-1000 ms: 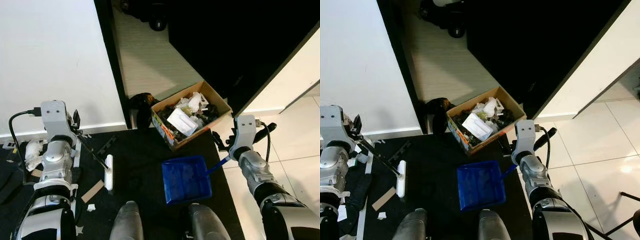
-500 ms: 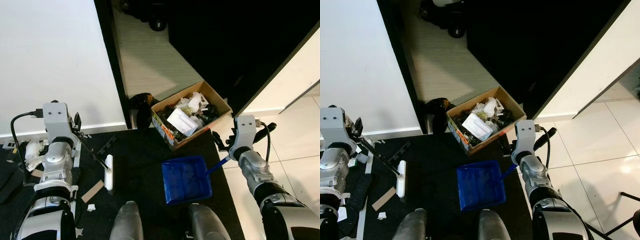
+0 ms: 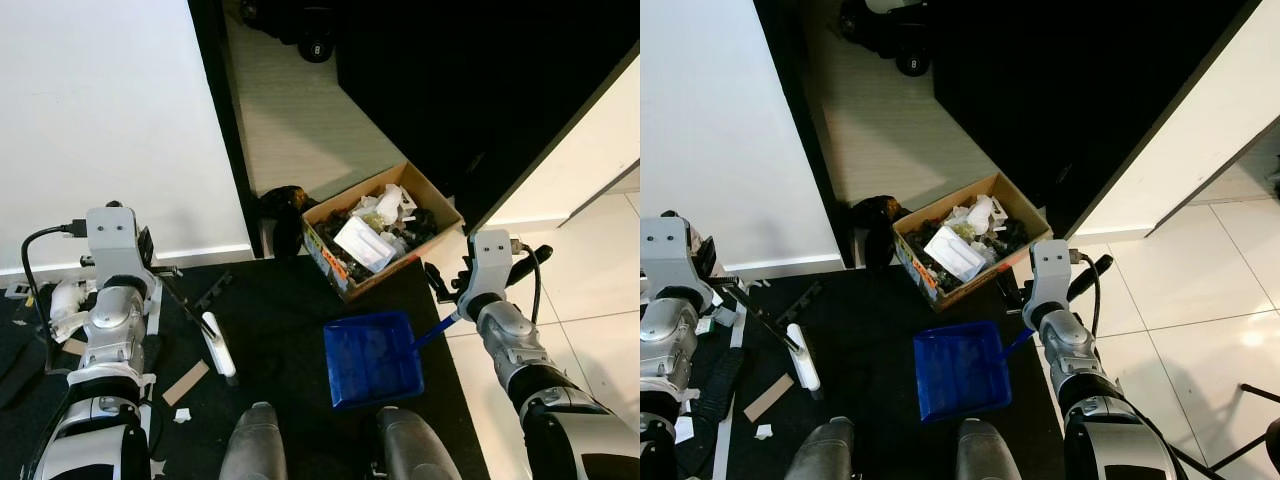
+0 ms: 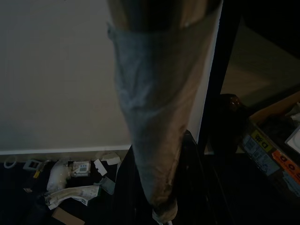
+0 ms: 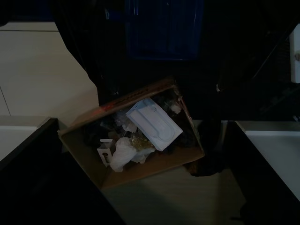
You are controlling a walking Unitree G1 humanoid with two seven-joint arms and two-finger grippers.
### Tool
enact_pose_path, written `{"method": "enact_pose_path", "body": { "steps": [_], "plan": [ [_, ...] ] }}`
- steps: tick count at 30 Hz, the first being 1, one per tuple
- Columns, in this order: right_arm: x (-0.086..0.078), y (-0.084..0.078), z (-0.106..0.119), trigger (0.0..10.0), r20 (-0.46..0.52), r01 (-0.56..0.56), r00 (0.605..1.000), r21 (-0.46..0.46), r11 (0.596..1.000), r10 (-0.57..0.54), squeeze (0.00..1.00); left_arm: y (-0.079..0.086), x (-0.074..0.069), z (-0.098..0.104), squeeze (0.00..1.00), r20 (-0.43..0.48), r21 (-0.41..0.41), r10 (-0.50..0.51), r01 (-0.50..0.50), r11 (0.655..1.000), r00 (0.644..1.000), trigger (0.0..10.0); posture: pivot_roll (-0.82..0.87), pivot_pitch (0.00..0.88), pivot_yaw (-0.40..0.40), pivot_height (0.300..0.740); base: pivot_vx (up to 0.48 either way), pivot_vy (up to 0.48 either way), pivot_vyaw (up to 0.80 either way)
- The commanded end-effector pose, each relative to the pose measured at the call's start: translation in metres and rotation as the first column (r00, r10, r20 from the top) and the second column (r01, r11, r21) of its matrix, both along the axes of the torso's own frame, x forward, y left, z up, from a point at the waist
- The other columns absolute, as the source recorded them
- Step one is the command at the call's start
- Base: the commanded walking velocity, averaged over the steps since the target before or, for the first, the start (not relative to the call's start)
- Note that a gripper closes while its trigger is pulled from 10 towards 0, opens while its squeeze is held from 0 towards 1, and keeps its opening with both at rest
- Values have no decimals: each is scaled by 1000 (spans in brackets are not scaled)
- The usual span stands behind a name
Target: Sweep floor
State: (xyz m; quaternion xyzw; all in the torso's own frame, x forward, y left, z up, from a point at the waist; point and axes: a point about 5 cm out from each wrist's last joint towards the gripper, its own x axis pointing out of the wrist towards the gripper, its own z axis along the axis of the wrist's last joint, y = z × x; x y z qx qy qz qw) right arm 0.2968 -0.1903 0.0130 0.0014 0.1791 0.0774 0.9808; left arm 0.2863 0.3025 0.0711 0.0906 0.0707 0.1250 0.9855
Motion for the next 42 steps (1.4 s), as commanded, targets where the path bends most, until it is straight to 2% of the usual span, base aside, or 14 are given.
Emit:
{"method": "enact_pose_path", "body": {
  "steps": [1, 5, 12, 15, 18, 19, 20, 25, 33, 35, 42],
  "plan": [
    [-7, -3, -7, 10000, -31, 9, 999, -6, 1000, -9, 0, -3, -3, -6, 0, -22, -2, -3, 3, 1000, 1000, 0, -8, 81, -90, 740, 0, 0, 0],
    [-7, -3, -7, 10000, -31, 10, 999, -5, 1000, -10, 0, -3, -3, -5, 0, -20, -1, -10, 10, 1000, 1000, 0, -8, 80, -88, 740, 0, 0, 0],
    [-5, -3, -6, 10000, -24, 22, 999, -2, 1000, -23, 0, -15, 10, 8, 0, 13, 37, -93, 92, 995, 996, 0, -4, 71, -76, 740, 0, 0, 0],
    [-2, -2, -3, 10000, -9, 30, 999, 7, 1000, -30, 0, -31, 20, 20, 0, 26, 112, -206, 202, 973, 978, 0, 5, 63, -66, 740, 0, 0, 0],
    [0, -1, -1, 10000, 3, 37, 999, 13, 999, -37, 0, -44, 28, 29, 0, 50, 129, -272, 264, 956, 961, 0, 7, 58, -59, 740, 0, 0, 0],
    [1, -1, 1, 10000, 9, 42, 999, 17, 999, -43, 0, -54, 31, 32, 0, 50, 148, -320, 309, 939, 946, 0, 9, 52, -48, 740, 0, 0, 0],
    [1, -1, 1, 10000, 9, 42, 999, 17, 999, -43, 0, -54, 31, 32, 0, 50, 148, -320, 309, 939, 946, 0, 9, 52, -48, 740, 0, 0, 0],
    [2, -1, 2, 10000, 15, 67, 998, 29, 997, -68, 0, -78, 31, 32, 0, 44, 128, -426, 418, 900, 904, 0, 19, 38, -26, 740, 0, 0, 0],
    [2, -4, 2, 10000, 14, 73, 997, 26, 997, -73, 0, -83, 27, 26, 0, 15, 85, -424, 421, 903, 906, 0, 17, 34, -19, 740, 0, 0, 0],
    [3, -6, 4, 10000, 20, 76, 997, 28, 997, -76, 0, -83, 23, 22, 0, -23, 89, -434, 434, 897, 901, 0, 14, 36, -20, 740, 0, 0, 0],
    [4, -8, 8, 10000, 43, 68, 997, 32, 997, -69, 0, -80, 19, 24, 0, -40, 111, -429, 431, 896, 902, 0, 15, 40, -26, 740, 0, 0, 0]
  ]
}}
